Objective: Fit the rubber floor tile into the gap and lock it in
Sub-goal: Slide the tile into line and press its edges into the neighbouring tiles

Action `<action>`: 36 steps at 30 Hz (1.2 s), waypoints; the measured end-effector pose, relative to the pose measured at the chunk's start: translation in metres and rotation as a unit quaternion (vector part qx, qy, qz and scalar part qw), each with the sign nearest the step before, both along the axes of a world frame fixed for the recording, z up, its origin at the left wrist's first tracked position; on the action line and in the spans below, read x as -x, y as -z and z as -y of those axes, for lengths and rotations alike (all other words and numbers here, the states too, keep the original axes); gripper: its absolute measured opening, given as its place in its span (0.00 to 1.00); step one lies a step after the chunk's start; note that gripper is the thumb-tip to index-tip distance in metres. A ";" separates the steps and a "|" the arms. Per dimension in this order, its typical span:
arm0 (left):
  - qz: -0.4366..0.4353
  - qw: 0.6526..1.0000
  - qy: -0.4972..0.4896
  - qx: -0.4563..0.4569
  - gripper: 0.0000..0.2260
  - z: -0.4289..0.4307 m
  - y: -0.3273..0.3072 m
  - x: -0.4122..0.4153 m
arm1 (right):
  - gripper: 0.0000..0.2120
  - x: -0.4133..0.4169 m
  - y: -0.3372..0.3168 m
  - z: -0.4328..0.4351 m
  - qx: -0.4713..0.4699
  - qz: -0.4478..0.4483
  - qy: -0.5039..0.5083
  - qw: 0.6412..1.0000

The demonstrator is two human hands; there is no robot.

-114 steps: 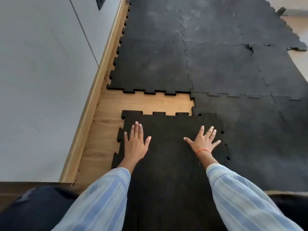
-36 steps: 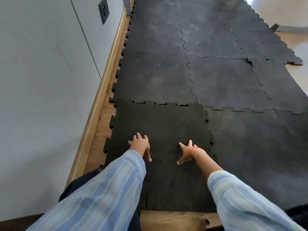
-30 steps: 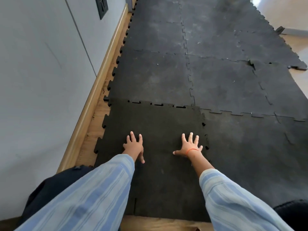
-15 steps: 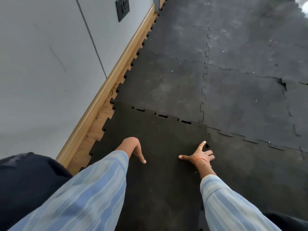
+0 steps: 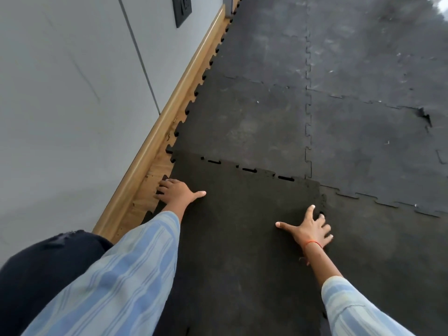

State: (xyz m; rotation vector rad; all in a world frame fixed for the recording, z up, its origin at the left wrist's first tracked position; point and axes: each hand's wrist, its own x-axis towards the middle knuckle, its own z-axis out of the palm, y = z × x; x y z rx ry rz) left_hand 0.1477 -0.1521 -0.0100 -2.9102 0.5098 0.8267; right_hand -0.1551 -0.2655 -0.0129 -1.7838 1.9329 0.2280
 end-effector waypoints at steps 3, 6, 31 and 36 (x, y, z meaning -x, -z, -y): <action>-0.026 0.999 0.005 0.028 0.56 -0.001 0.000 -0.008 | 0.57 0.001 0.001 0.000 0.011 0.046 0.033 0.998; -0.045 0.998 -0.005 0.041 0.56 -0.006 0.001 -0.014 | 0.56 0.001 -0.004 0.004 0.006 0.090 0.057 0.994; 0.012 0.992 0.104 0.074 0.56 -0.023 0.025 -0.061 | 0.59 -0.019 0.010 -0.039 0.011 0.022 -0.026 0.999; 0.004 0.993 0.094 0.076 0.56 -0.024 0.024 -0.063 | 0.55 -0.023 0.013 -0.041 0.032 0.030 -0.027 0.999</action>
